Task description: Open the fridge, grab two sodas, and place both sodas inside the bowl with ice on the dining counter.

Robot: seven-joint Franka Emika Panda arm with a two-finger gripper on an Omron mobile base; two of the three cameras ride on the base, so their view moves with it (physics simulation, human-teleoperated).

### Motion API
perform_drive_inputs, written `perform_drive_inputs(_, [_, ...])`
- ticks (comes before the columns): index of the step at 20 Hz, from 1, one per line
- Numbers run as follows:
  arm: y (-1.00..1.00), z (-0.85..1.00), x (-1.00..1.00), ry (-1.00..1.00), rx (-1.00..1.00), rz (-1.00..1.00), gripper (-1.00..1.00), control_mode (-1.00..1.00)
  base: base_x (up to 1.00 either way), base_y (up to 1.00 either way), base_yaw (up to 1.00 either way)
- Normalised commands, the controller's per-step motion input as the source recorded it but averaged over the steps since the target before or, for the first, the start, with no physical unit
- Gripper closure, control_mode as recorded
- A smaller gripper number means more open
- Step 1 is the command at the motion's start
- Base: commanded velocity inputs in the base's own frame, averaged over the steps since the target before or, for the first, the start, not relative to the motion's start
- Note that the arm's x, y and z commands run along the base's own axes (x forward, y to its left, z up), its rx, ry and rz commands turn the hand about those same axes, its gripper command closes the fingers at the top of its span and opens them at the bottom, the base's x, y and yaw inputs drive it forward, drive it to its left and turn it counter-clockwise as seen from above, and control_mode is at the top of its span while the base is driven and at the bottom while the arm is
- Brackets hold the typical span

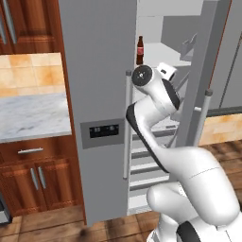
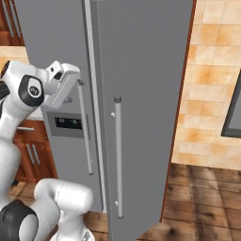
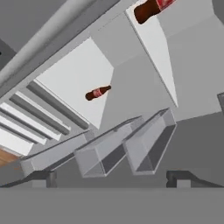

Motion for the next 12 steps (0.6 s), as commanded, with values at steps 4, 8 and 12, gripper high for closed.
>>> perform_drive_inputs(4, [-0.73, 0.00, 0.26, 0.06, -0.02, -0.11, -1.00, -1.00, 0.00, 0.00, 0.00])
perform_drive_inputs(8, [-0.86, 0.03, 0.14, 0.13, 0.00, -0.11, -1.00, -1.00, 0.00, 0.00, 0.00])
perform_drive_inputs(12, [-0.93, 0.02, -0.11, 0.08, 0.00, -0.12, -1.00, -1.00, 0.00, 0.00, 0.00])
